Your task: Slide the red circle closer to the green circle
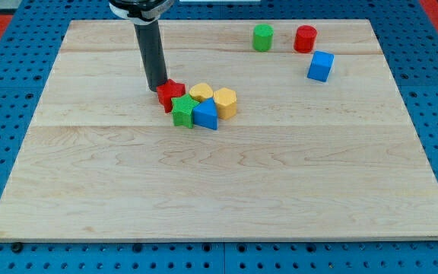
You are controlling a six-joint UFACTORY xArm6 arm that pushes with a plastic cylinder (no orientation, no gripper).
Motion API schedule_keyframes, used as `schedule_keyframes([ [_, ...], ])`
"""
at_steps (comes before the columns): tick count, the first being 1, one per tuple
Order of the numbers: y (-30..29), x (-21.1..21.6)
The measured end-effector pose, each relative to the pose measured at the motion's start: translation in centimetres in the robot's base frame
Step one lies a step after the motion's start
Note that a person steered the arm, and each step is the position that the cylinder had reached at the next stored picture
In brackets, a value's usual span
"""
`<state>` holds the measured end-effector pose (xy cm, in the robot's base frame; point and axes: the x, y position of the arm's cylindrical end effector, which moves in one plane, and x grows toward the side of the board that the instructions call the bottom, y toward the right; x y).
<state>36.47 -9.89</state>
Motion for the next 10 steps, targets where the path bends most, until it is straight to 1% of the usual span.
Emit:
schedule_keyframes([
  [3, 0.5, 0.0],
  [4, -2.3, -0.9],
  [5, -5.6, -5.9],
  [6, -3.5, -13.0],
  [7, 1.7, -17.3],
  [8, 5.5, -17.2],
  [10, 17.6, -17.3],
])
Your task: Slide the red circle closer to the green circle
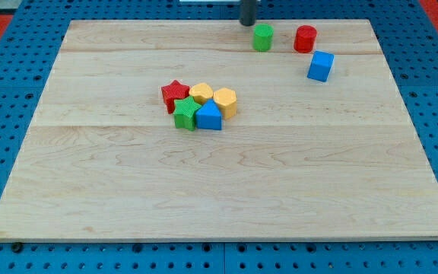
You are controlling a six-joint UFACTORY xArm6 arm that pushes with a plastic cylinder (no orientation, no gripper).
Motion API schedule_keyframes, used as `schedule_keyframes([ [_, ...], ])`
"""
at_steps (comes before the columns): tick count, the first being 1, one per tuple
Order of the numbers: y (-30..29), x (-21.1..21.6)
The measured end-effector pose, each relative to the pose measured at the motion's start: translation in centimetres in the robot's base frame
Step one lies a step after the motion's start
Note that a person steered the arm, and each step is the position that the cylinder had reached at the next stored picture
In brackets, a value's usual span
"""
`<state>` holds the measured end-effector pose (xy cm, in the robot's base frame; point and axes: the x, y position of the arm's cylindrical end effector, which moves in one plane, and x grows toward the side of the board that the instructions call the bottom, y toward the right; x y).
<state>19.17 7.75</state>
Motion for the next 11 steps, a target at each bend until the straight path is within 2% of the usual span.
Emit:
schedule_keyframes([
  [2, 14.7, 0.5],
  [3, 15.4, 3.3],
  [4, 13.4, 6.0],
  [5, 8.9, 6.0],
  [7, 3.1, 2.0],
  [8, -0.4, 2.0],
  [9, -3.9, 4.2],
  [11, -7.0, 8.4],
])
